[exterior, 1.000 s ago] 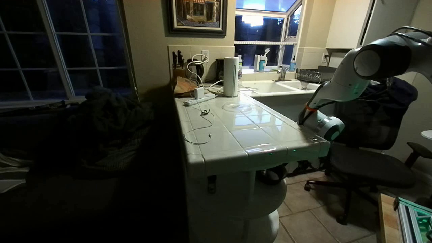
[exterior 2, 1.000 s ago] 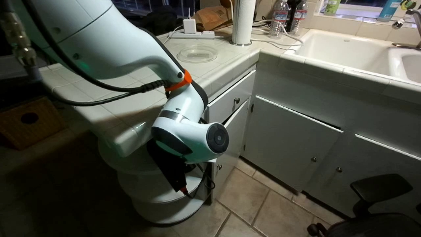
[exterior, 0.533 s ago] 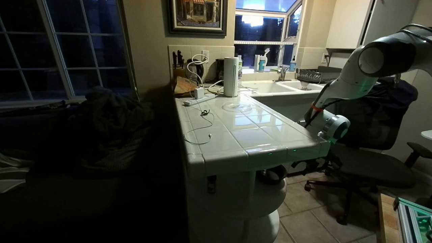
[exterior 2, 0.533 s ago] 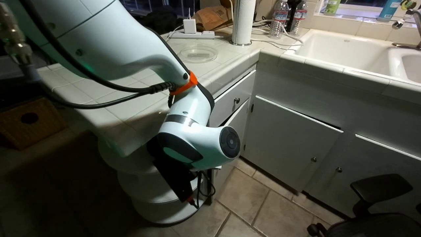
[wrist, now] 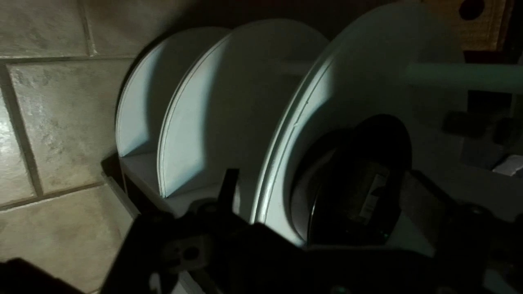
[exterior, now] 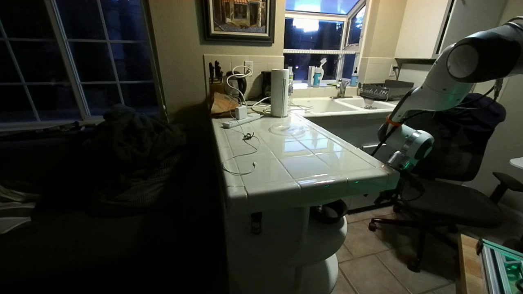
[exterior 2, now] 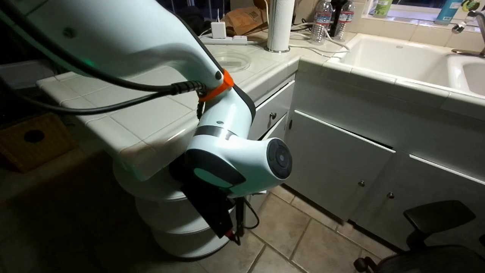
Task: Move the bowl to one of the bottom shelves.
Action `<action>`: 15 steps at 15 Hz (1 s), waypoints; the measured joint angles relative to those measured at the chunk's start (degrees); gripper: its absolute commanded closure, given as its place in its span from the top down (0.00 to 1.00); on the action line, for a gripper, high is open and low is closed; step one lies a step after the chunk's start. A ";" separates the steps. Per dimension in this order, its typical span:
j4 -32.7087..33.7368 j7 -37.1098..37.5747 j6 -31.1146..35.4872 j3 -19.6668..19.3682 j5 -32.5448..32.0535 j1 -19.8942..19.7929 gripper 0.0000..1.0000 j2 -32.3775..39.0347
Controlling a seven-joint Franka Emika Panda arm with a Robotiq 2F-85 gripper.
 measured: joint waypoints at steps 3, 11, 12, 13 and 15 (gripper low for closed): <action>-3.18 -0.25 1.02 -2.31 -6.18 0.12 1.00 -4.87; -15.30 5.39 12.24 -4.78 -26.19 1.65 1.00 -26.76; -16.59 8.25 12.24 -4.75 -28.08 2.07 1.00 -29.92; -17.88 11.58 12.02 -4.64 -30.32 2.52 1.00 -33.18; -20.31 19.90 11.96 -4.25 -36.12 3.59 1.00 -39.61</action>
